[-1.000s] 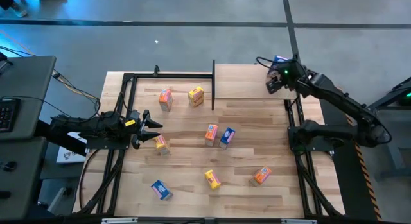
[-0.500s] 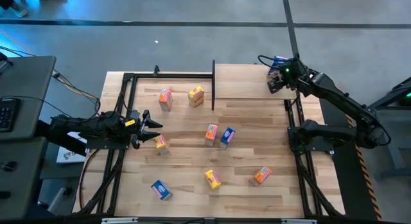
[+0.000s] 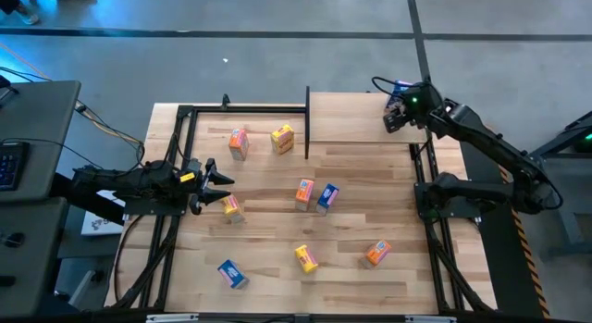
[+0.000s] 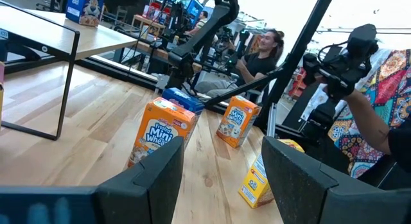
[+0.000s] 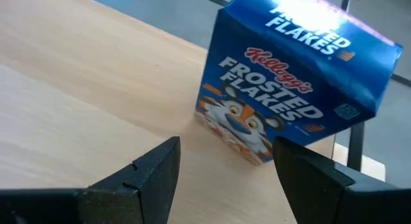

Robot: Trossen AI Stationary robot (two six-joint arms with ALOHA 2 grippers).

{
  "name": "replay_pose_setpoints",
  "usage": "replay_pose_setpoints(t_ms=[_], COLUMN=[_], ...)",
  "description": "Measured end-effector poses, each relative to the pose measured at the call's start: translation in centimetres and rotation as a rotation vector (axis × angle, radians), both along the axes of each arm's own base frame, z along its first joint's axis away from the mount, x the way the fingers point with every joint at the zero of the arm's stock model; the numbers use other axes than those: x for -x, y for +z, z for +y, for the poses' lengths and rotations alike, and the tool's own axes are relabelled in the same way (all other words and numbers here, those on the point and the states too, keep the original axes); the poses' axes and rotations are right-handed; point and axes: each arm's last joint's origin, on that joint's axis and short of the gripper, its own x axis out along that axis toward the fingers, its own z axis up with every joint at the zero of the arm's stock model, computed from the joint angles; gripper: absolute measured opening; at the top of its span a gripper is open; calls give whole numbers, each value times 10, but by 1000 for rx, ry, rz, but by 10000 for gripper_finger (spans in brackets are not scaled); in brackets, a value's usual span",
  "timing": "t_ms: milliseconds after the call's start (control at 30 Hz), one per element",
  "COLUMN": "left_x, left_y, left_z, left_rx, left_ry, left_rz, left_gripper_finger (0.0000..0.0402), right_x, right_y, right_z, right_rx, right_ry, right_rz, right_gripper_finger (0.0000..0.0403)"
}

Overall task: Stack cereal on shelf
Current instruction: Put the top right blue cereal box on the shelf, then put the top orange cereal box on the shelf

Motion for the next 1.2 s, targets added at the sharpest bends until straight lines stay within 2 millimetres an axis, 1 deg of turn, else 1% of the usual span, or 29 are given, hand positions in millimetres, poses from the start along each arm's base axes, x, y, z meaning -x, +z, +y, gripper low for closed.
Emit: replay_pose_setpoints(t_ms=[300, 533, 833, 1000, 1200], left_x=[0, 0, 0, 0, 1], left_y=[0, 0, 0, 0, 8], left_z=[0, 0, 0, 0, 2], left_rx=[0, 0, -1, 1, 44], left_ry=[0, 0, 1, 13, 54], left_rz=[0, 0, 0, -4, -80], left_gripper_finger=[200, 200, 200, 200, 200], right_x=[-6, -5, -6, -9, -12], right_y=[-8, -8, -8, -6, 13], right_z=[-8, -9, -8, -5, 0], right_rx=[-8, 23, -3, -67, -137], right_ry=[-11, -36, 0, 58, 153], right_rz=[72, 122, 93, 6, -141], right_gripper_finger=[240, 240, 240, 240, 240])
